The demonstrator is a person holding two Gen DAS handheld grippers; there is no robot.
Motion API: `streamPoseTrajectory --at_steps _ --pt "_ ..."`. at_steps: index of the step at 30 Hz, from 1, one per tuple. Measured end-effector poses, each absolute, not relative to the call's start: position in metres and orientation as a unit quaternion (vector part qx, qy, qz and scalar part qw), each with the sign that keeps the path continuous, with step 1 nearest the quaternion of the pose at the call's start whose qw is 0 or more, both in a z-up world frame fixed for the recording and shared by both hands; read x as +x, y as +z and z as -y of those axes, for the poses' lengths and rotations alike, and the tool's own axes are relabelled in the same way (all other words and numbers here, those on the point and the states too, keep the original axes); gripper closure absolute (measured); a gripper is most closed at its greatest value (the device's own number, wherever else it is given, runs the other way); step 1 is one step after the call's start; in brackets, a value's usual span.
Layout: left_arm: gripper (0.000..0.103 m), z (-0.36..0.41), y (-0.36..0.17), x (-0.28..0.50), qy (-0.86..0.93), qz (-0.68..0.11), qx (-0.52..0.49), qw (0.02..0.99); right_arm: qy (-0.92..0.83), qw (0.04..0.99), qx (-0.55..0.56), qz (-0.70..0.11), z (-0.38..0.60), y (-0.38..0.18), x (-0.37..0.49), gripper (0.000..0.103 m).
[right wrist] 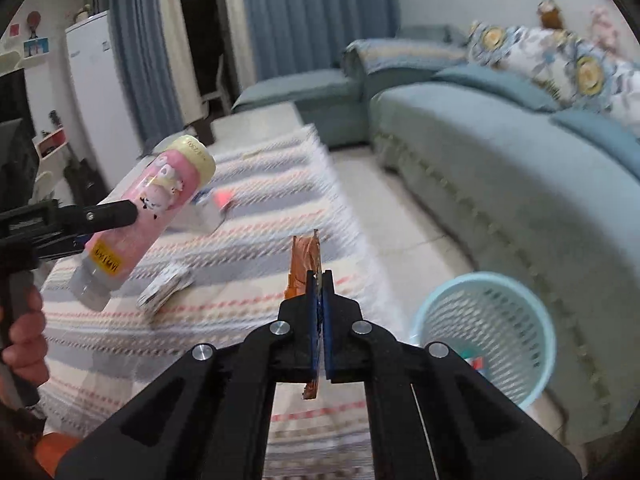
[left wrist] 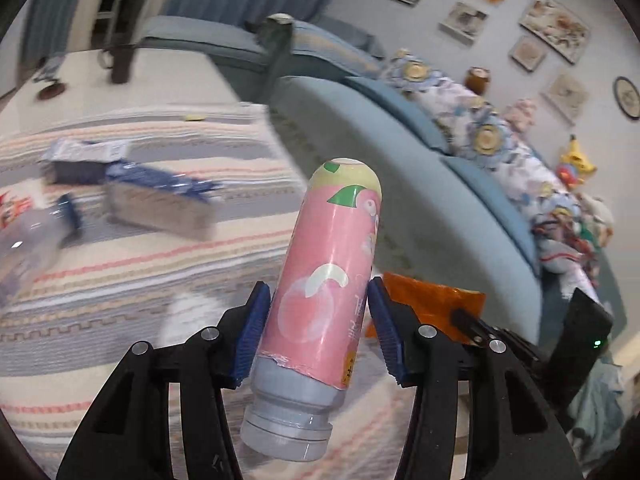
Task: Collect trash
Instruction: 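Carry the bottle and wrapper over the wastebasket and release both, then move both open tools back over the table toward the remaining trash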
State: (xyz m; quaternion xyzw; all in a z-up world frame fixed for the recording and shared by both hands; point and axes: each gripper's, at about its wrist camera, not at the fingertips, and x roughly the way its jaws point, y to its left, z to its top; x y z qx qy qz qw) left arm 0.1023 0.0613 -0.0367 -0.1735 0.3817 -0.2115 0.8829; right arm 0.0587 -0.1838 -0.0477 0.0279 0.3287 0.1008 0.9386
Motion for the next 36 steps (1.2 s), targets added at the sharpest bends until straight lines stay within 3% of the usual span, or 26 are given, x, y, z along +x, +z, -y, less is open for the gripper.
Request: streamPoseTrajectory --at_steps 12,21,27,30,36 --pt "0.054 0.080 -0.030 0.130 -0.287 -0.379 -0.129 0.870 -0.035 0.950 0.076 -0.301 0.300 -0.044 0.054 0.102" --pt "0.054 0.170 -0.082 0.160 -0.312 -0.433 -0.093 0.841 -0.128 0.913 0.153 -0.357 0.374 -0.111 0.056 0.102" --pt "0.054 0.206 -0.123 0.171 -0.317 -0.472 -0.070 0.820 -0.163 0.889 0.142 -0.404 0.390 -0.156 0.065 0.102" --pt "0.039 0.211 -0.134 0.169 -0.325 -0.477 -0.075 0.813 -0.143 0.881 0.152 -0.424 0.394 -0.175 0.070 0.101" --pt "0.038 0.209 -0.137 0.168 -0.320 -0.480 -0.069 0.814 -0.134 0.871 0.168 -0.441 0.402 -0.189 0.072 0.085"
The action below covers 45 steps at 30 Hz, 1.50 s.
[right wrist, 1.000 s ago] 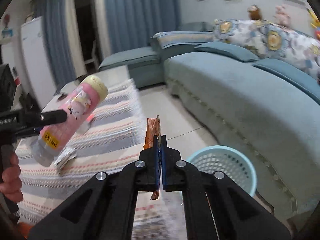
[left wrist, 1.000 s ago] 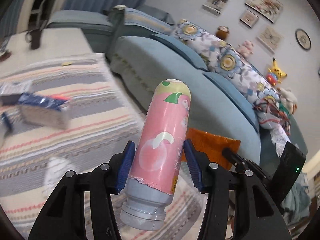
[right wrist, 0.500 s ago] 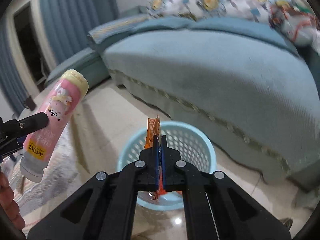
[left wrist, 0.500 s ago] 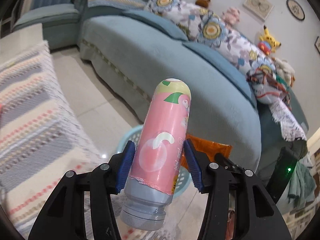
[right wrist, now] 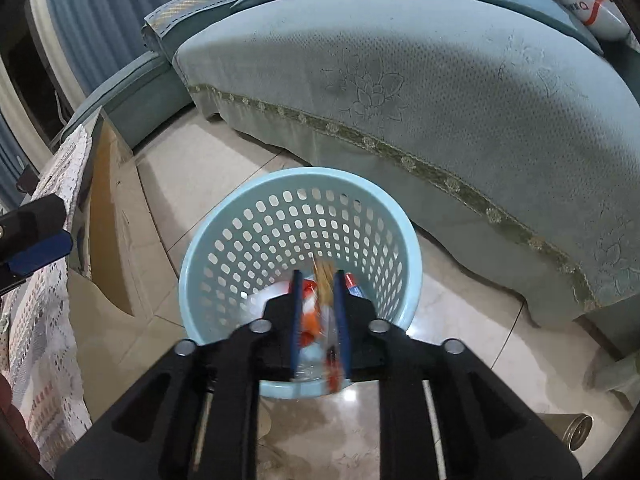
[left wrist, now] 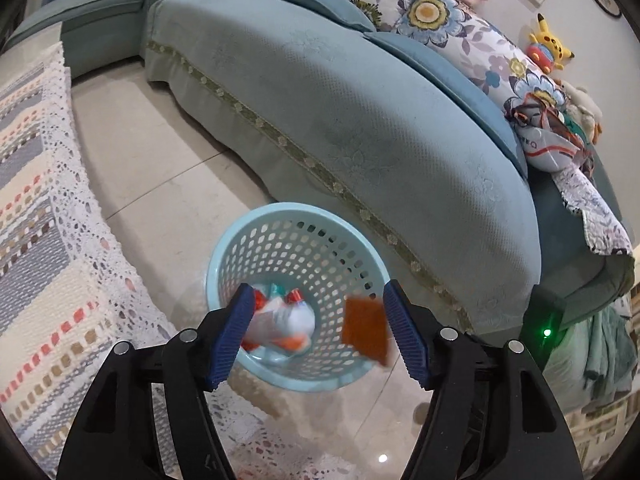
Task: Collect trash
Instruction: 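Move both open tools back over the table toward the remaining trash, then grasp the clear water bottle with the left tool while the right tool grasps the white patterned wrapper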
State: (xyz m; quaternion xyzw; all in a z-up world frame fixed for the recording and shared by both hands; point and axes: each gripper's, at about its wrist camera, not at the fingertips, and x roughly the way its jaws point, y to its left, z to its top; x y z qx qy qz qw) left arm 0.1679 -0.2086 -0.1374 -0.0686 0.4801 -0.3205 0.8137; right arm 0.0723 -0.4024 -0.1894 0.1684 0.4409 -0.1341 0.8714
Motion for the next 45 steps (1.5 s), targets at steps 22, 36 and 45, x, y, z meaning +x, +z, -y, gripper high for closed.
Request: streamPoseTrajectory --at_steps 22,36,45 --pt "0.033 0.025 -0.040 0.093 -0.226 -0.370 -0.120 0.893 0.028 0.936 0.071 -0.343 0.249 -0.067 0.056 0.047" --pt "0.029 -0.238 -0.048 0.051 0.015 -0.322 -0.203 0.924 0.253 0.885 -0.051 -0.387 0.027 -0.085 0.085 0.046" --pt "0.029 -0.320 -0.096 0.069 0.079 -0.347 -0.277 0.893 0.261 0.851 -0.083 -0.448 -0.016 -0.128 0.101 0.045"
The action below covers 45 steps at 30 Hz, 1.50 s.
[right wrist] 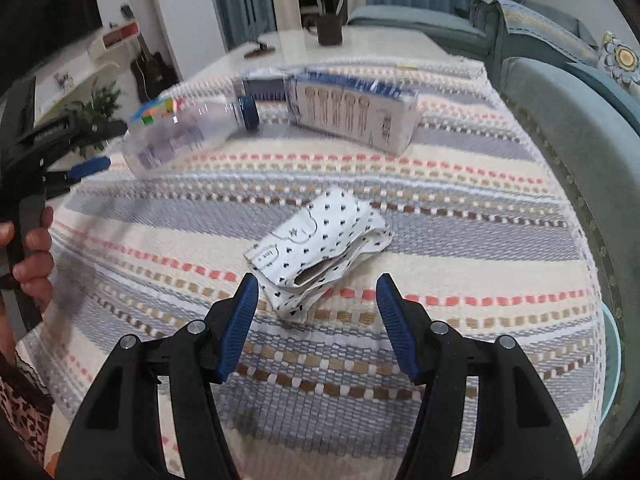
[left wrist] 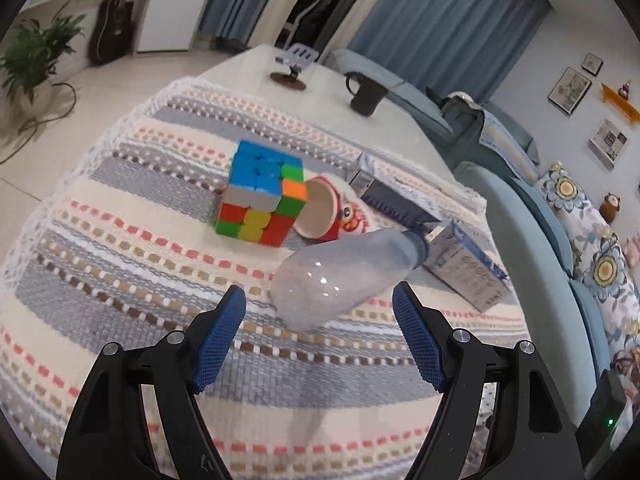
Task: Collect trash
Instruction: 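Grasp the clear water bottle with the left tool while the right tool grasps the white patterned wrapper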
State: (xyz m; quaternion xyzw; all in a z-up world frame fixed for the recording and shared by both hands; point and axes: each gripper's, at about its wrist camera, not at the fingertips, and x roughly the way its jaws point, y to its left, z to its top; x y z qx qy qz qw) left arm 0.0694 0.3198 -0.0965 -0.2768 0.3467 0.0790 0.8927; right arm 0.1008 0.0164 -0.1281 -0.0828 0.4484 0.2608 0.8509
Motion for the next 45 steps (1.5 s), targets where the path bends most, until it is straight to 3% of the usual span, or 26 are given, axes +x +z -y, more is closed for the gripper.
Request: streamPoseTrajectory --at_steps 8,16,21,24,32,35,37,43,45 --pt "0.029 -0.285 -0.106 0.088 0.004 -0.357 -0.257 0.898 0.167 0.875 -0.088 -0.446 -0.001 -0.134 0.113 0.046" --pt "0.029 -0.213 -0.096 0.092 -0.109 -0.368 -0.198 0.902 0.141 0.891 -0.014 -0.430 0.031 -0.128 0.122 0.046" --pt "0.026 -0.220 -0.080 0.076 -0.109 -0.337 -0.200 0.913 0.161 0.898 -0.017 -0.410 0.029 -0.122 0.114 0.045" --pt "0.020 -0.235 -0.074 0.087 -0.074 -0.331 -0.216 0.916 0.168 0.897 -0.028 -0.408 0.022 -0.121 0.114 0.041" --pt "0.020 -0.250 -0.107 0.162 0.002 -0.400 -0.267 0.877 0.197 0.885 -0.031 -0.420 0.002 -0.117 0.131 0.023" --pt "0.029 -0.252 -0.122 0.182 0.030 -0.426 -0.274 0.862 0.202 0.873 -0.044 -0.442 -0.009 -0.124 0.143 0.022" --pt "0.042 -0.255 -0.131 0.186 0.033 -0.436 -0.283 0.854 0.203 0.866 -0.052 -0.453 -0.017 -0.129 0.150 0.022" --pt "0.045 -0.249 -0.129 0.178 0.040 -0.426 -0.261 0.865 0.187 0.861 -0.078 -0.467 -0.031 -0.139 0.157 0.023" --pt "0.045 -0.245 -0.126 0.170 0.036 -0.418 -0.257 0.871 0.186 0.861 -0.085 -0.466 -0.035 -0.140 0.156 0.033"
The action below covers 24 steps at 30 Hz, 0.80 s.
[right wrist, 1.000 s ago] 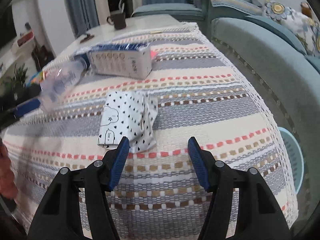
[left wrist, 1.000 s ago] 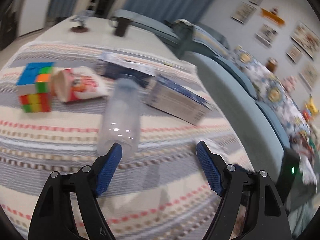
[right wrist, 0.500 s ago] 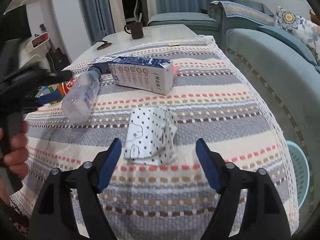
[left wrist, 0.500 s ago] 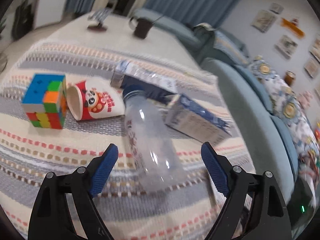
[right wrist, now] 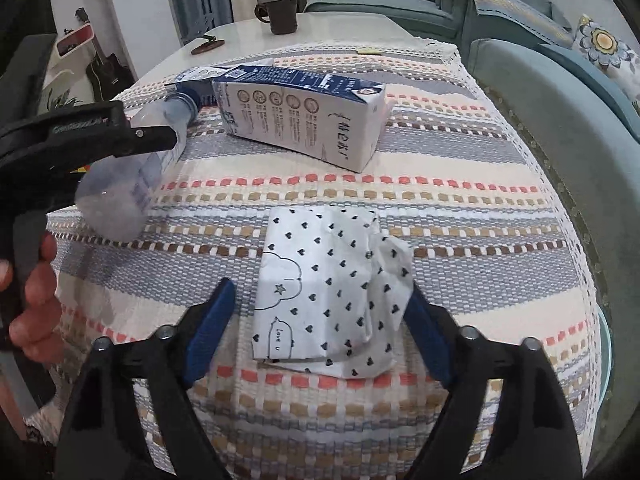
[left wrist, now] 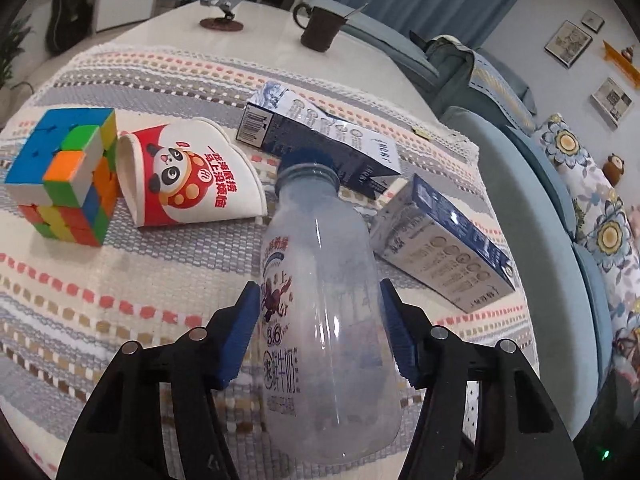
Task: Collect trash
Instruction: 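Grasp the clear water bottle with the left tool while the right tool grasps the white patterned wrapper, then carry the water bottle and wrapper over the wastebasket and release both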
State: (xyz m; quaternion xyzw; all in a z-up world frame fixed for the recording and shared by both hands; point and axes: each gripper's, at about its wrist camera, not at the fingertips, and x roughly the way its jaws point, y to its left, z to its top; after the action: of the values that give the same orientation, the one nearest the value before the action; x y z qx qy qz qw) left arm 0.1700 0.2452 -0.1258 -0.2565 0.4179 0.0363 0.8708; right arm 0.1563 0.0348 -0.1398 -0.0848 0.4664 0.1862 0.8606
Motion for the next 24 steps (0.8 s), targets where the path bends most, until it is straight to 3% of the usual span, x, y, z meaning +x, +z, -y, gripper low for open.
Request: streamPoseTrajectory --at_steps 3,4,5,10,24 --pt "0.046 -0.240 -0.120 0.157 0.026 -0.405 -0.260 0.876 0.187 0.864 -0.092 -0.459 -0.037 -0.137 0.152 0.058" --pt "0.046 -0.238 -0.118 0.151 0.022 -0.401 -0.266 0.876 0.192 0.863 -0.090 -0.458 -0.035 -0.136 0.152 0.071" --pt "0.046 -0.237 -0.117 0.146 0.019 -0.397 -0.275 0.876 0.198 0.864 -0.085 -0.454 -0.033 -0.135 0.151 0.075" --pt "0.046 -0.218 -0.107 0.117 -0.003 -0.370 -0.273 0.888 0.197 0.873 -0.054 -0.443 -0.009 -0.124 0.144 0.082" --pt "0.046 -0.089 -0.020 0.094 -0.126 -0.317 -0.204 0.918 0.106 0.929 0.008 -0.355 0.125 -0.036 0.109 0.084"
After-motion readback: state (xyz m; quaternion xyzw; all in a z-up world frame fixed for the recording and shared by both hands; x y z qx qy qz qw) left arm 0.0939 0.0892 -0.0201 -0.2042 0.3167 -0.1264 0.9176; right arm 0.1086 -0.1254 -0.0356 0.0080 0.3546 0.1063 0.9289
